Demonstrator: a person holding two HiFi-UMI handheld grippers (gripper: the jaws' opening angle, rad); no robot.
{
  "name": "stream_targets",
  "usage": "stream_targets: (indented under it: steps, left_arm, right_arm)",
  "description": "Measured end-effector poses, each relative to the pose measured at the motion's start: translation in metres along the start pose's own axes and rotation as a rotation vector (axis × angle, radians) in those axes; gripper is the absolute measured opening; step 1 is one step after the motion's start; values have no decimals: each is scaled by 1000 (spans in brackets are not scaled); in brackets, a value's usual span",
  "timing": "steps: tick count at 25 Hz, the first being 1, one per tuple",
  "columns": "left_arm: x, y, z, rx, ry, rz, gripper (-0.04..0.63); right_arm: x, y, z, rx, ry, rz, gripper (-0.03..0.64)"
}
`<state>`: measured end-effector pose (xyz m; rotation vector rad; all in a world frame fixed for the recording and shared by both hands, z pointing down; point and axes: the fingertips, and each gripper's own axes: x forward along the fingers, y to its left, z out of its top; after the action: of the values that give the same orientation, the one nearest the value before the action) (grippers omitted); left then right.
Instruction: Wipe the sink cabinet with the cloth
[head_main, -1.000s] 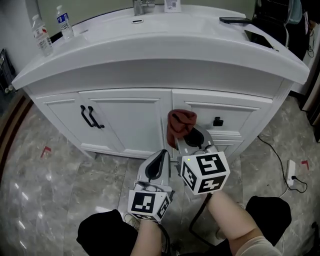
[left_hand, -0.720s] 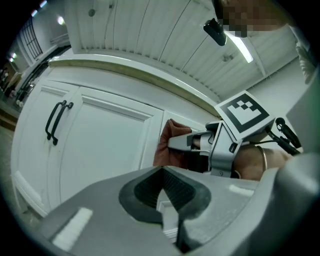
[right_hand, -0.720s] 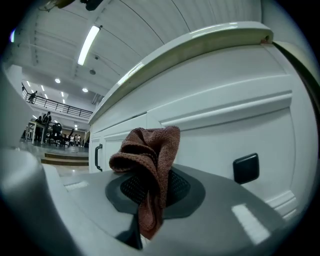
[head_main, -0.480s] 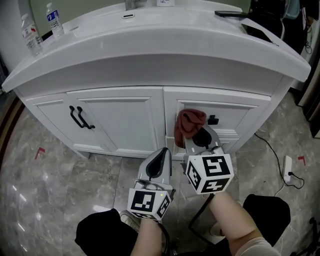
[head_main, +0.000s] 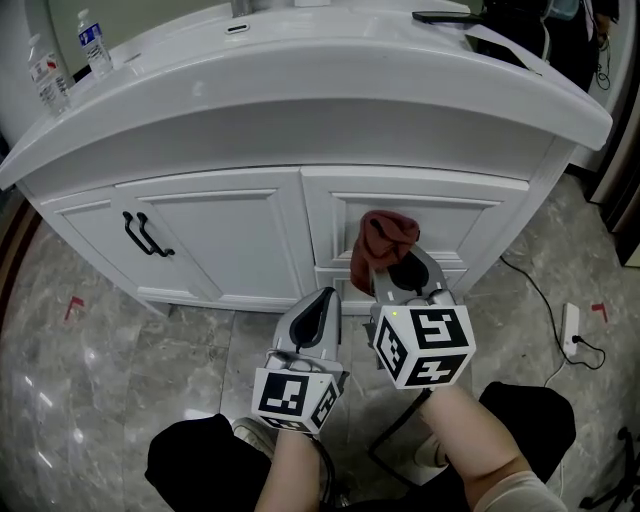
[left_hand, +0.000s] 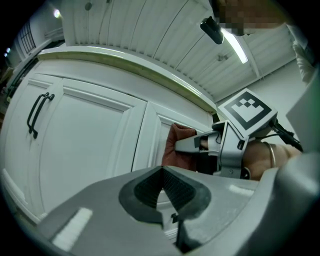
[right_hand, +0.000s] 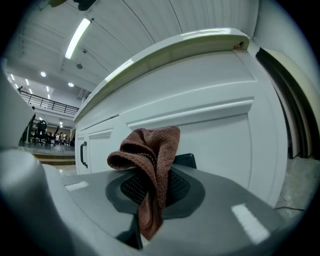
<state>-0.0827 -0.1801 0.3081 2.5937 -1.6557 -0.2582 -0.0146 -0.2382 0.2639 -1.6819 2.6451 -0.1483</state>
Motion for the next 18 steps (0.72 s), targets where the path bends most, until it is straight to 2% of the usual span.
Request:
stream_targets:
  steps: [4,10,18]
  left_arm:
    - [7,-10,-3,-11,1,-23,0]
    - [17,-32,-10,-1,18,-71,0]
    - [20,-35,-11,3,29,-74,0]
  right_arm:
    - [-14,-9,12,-40,-30,-14,81]
    - [-34,-36,19,-19,-66,-61,83]
    - [-36,-65,23,17,-71,-114,83]
